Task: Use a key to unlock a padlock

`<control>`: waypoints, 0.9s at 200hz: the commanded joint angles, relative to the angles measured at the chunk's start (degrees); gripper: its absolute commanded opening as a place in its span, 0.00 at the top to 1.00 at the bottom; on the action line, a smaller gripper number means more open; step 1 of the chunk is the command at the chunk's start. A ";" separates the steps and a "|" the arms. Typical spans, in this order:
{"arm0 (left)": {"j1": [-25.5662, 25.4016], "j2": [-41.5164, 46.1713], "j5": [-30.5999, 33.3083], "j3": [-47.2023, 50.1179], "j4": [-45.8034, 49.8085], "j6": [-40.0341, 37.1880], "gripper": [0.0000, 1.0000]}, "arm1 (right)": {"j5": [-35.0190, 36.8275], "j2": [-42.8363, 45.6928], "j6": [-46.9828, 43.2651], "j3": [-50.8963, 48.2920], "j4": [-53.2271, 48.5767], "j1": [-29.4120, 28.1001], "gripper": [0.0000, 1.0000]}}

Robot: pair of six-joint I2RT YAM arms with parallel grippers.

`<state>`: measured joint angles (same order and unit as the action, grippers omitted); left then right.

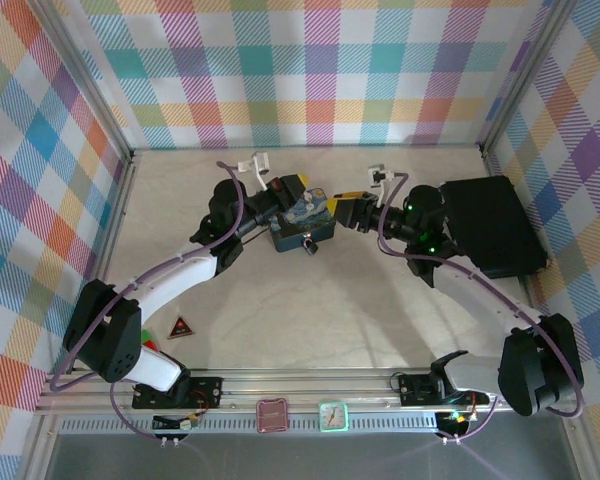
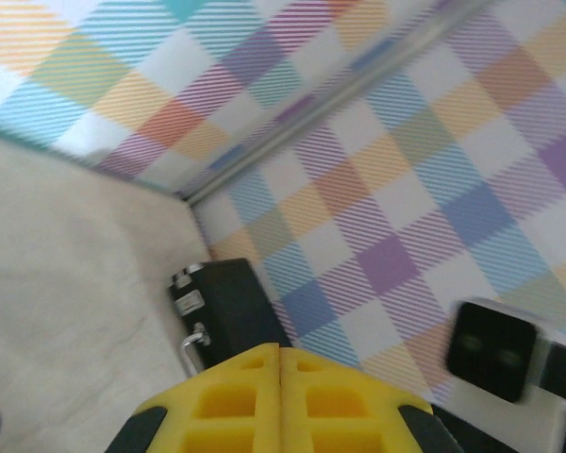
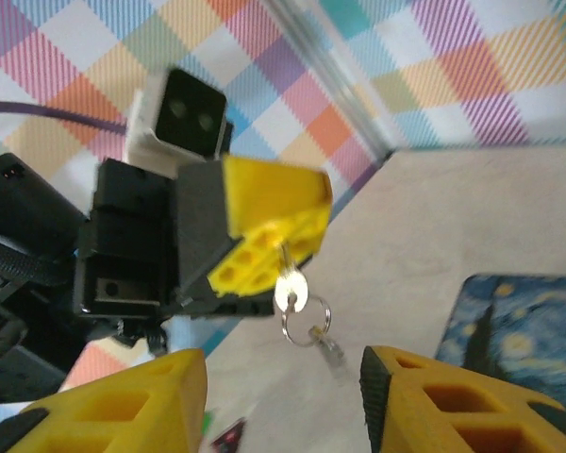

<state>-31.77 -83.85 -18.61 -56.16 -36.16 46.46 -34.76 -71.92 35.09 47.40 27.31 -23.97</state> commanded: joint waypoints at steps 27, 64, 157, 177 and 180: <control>0.22 -2.16 -10.13 1.65 -16.13 -3.77 1.00 | -11.03 -4.05 9.32 0.80 11.16 0.06 0.58; 0.25 -3.06 -11.50 2.34 -18.83 -1.49 1.00 | -10.11 -6.09 9.79 -0.38 16.78 0.06 0.62; 0.28 -2.50 -11.64 2.41 -18.51 -1.45 1.00 | -11.27 -12.78 14.32 -0.57 29.06 -0.89 0.69; 0.22 -2.38 -11.54 2.61 -18.59 -1.35 1.00 | -11.12 -13.55 15.52 -0.57 30.55 -1.43 0.72; 0.22 -2.40 -11.58 2.68 -18.59 -1.36 1.00 | -11.09 -13.59 15.70 -0.61 30.66 -1.52 0.72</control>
<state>-31.73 -86.94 -29.08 -54.02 -51.22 45.19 -44.64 -84.71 48.10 47.22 52.05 -24.67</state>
